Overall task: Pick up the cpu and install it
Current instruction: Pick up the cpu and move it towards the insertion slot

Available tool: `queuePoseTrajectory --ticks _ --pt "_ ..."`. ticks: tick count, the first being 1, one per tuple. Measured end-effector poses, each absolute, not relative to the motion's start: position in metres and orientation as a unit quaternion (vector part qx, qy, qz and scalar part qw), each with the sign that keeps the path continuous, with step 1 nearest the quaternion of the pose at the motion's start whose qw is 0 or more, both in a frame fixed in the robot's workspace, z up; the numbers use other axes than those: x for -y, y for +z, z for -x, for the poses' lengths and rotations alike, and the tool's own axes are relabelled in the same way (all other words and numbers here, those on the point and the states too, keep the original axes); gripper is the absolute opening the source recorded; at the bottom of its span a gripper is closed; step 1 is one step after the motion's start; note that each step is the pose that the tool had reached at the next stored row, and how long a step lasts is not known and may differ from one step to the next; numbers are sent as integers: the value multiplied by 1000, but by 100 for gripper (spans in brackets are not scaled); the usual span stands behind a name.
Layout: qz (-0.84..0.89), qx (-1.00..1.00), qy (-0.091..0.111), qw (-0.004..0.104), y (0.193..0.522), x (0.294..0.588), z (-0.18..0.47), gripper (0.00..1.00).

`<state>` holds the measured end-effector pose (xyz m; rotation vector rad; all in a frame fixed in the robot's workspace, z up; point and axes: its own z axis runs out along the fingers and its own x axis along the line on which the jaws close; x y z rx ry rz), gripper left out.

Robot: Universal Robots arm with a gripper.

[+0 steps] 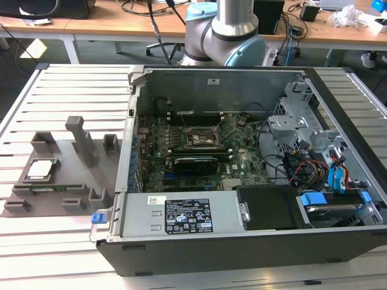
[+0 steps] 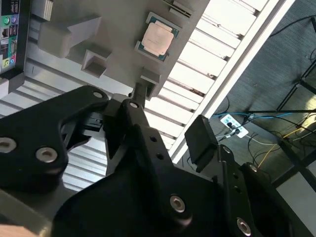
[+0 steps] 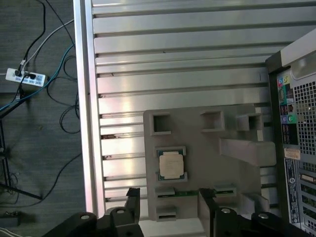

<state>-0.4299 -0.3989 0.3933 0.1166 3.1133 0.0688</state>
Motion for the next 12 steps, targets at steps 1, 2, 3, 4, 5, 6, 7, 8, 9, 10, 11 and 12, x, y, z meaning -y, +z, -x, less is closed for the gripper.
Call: queuePoseTrajectory --ticks 1,2,3,4,5,6,7,8,9,10,11,12 --pt "-37 -999 22 13 393 399 430 60" --pt "-37 -999 22 13 393 399 430 65" --pt "-37 -999 22 13 393 399 430 72" --pt "-37 -999 22 13 393 399 430 72" --pt "-37 -999 15 13 393 399 430 72" --pt "-36 -999 11 13 393 399 429 72" --pt "-33 -999 9 12 393 399 429 72" --pt "-28 -999 9 12 392 399 427 72" --pt "-24 -1000 9 12 392 399 426 72" --pt "-21 -1000 9 12 392 399 425 72" --pt "-19 -1000 9 12 392 399 424 72" --pt "-19 -1000 9 12 392 399 424 72"
